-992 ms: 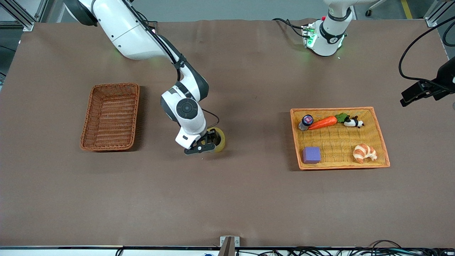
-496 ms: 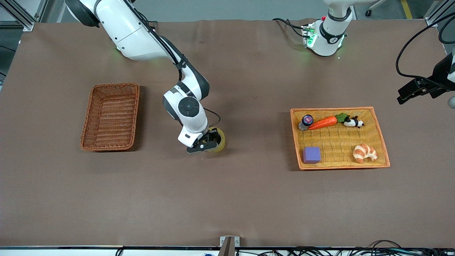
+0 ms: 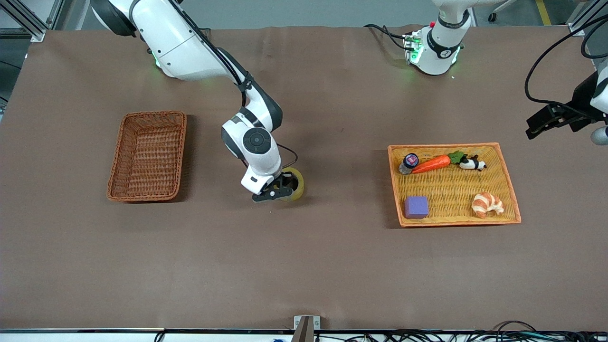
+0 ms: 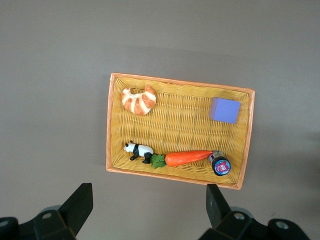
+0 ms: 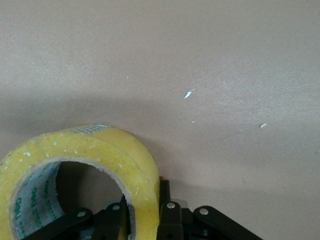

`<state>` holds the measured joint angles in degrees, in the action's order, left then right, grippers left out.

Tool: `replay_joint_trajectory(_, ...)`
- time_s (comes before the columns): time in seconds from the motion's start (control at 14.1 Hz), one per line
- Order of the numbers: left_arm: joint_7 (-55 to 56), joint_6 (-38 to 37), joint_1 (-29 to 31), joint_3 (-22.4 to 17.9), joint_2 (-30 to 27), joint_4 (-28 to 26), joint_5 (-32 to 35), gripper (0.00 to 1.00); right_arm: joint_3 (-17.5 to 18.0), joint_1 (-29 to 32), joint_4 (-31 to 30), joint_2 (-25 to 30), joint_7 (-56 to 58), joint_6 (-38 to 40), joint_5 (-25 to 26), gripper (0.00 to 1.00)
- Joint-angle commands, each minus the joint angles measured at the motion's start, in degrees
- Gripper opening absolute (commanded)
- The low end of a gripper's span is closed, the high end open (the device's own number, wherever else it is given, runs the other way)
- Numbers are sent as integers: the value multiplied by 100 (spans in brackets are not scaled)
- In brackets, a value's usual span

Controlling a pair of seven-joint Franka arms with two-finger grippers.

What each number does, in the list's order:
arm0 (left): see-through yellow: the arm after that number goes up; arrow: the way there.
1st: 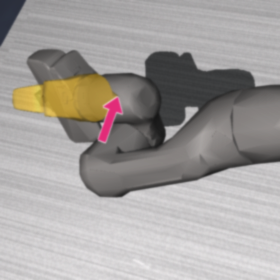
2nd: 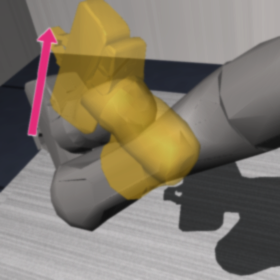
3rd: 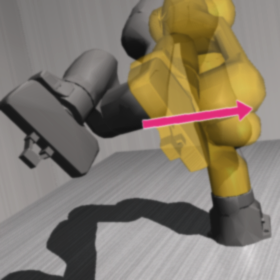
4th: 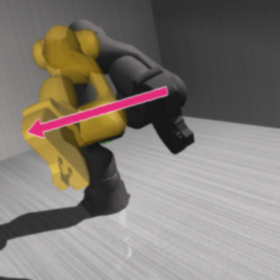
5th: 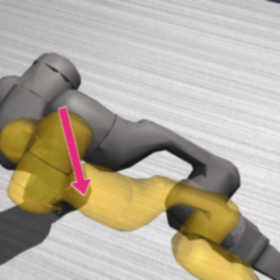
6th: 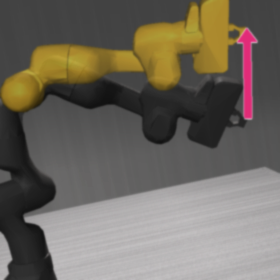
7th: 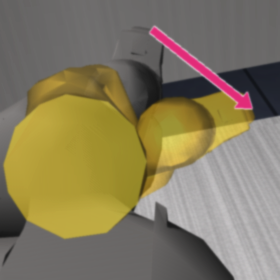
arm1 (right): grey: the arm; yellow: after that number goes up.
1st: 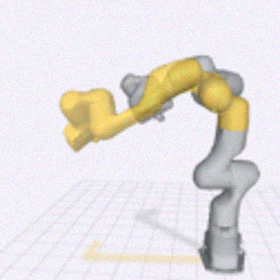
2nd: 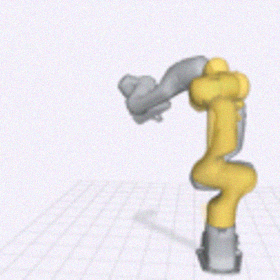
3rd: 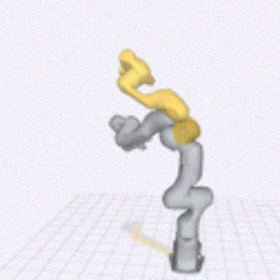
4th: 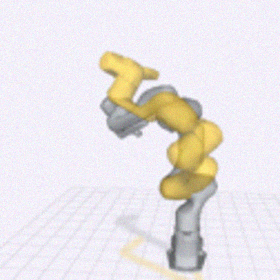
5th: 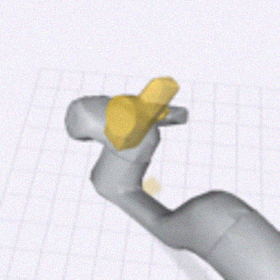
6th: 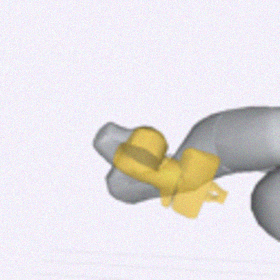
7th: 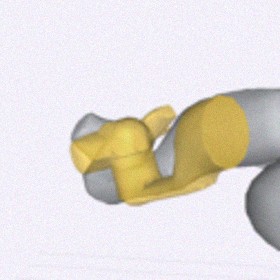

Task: Move tape to another basket
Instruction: 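Grasp the yellow tape roll with the right gripper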

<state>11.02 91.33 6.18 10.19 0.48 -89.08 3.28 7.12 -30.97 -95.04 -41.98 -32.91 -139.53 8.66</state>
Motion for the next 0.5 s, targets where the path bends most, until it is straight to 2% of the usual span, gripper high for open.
replay_joint_trajectory(0.0,-100,113,42,62,-179,-223,-90,100,53,100,239,163,-215,493,84,0)
replay_joint_trajectory(0.14,-100,113,50,71,-179,-232,-99,100,201,319,564,592,-338,1494,-83,0)
replay_joint_trajectory(0.28,-100,113,50,71,-179,-232,-99,100,500,950,592,1286,-234,2277,-232,0)
replay_joint_trajectory(0.43,-109,121,50,71,-171,-224,-99,100,371,1233,566,1893,343,3015,-268,0)
